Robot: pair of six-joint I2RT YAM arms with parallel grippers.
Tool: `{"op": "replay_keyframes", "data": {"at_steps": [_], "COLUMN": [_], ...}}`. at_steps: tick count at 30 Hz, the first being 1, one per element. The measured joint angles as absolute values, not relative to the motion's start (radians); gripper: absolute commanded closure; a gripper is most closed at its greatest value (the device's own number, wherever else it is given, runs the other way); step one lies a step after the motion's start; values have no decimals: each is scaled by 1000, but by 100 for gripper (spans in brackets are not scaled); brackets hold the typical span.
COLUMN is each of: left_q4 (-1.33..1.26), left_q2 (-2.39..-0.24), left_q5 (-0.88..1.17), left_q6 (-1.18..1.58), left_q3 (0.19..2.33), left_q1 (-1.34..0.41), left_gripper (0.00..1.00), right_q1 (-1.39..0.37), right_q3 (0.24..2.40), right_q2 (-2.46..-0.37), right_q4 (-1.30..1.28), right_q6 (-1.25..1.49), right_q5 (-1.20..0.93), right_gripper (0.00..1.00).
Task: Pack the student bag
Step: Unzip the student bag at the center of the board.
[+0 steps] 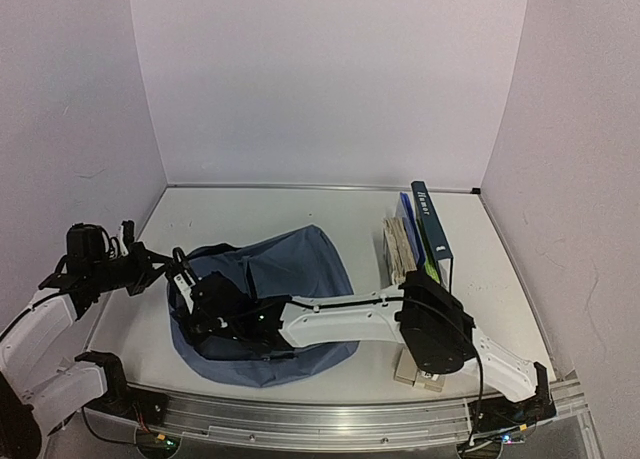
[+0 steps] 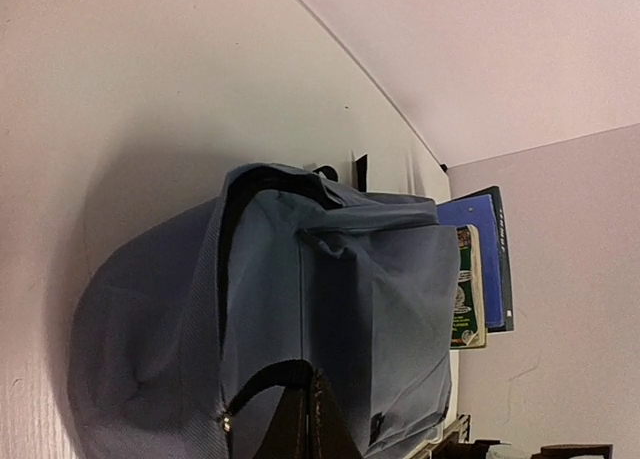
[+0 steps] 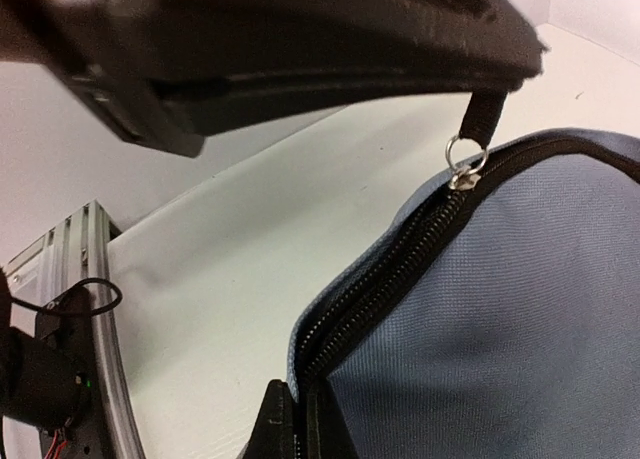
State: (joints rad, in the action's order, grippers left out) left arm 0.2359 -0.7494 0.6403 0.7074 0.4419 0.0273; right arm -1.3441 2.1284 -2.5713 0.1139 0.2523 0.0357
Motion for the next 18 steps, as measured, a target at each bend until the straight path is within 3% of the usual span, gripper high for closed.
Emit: {"op": "replay_keyframes", "data": {"at_steps": [9, 18], "left_q4": [213, 162], "left_q2": [-848, -945], "left_q5": [609, 653], "left_q6": [715, 683], "left_q3": [466, 492], "left_q1": [27, 26], "left_gripper": [100, 100], "right_q1": [-1365, -1390], "right_q3": [1838, 1708], "right_q2": [-2318, -2243], "right_q4": [165, 180], "right_q6": [203, 191], "right_q5": [-43, -153], "right_gripper": [100, 100]}}
